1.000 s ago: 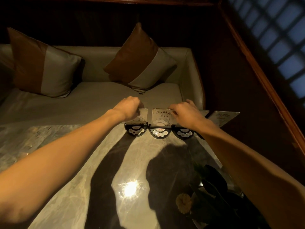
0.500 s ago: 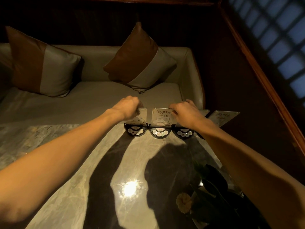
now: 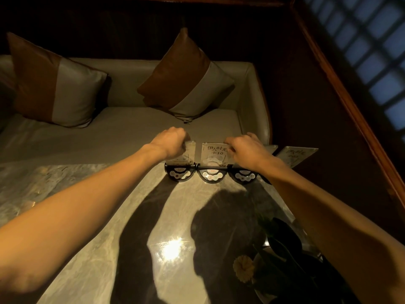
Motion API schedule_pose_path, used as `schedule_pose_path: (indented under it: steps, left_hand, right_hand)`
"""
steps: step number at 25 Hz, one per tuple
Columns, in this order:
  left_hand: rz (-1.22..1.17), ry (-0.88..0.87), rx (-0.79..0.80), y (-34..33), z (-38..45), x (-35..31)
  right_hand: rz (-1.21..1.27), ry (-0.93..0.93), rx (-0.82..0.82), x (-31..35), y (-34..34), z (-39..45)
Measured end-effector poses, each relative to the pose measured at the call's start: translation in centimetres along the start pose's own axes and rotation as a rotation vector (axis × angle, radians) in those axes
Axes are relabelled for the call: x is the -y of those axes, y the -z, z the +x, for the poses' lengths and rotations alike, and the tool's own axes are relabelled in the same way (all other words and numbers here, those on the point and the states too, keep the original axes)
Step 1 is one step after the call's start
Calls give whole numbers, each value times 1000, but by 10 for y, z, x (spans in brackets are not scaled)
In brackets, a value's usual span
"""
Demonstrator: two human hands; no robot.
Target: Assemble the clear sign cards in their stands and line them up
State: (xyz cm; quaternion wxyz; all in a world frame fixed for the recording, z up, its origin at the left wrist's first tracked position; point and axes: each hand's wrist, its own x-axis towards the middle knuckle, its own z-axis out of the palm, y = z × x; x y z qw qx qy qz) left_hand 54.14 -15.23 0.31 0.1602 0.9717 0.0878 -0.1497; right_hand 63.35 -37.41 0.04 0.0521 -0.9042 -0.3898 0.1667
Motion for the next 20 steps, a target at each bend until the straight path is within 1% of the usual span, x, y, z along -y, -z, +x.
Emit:
schedule_pose_path:
  steps: [4,10,13,17,20]
  left_hand:
    - [34,-5,2,0,0,3]
    - [35,26,0,-3,-2,5]
    - [37,27,-32,5,-9,1]
    - [85,8,-60,22,-32,-2]
    - [154,20,-15,40,-62,-5]
  right_hand:
    - [-73,14,30,1,1,-2]
    - [-69,-1,4,1,-2,-4]
    - [-79,-20,25,4,2,-9]
    - [-109,-25,55,18,15,-22]
    - [-117,-34,98,40,31,-35]
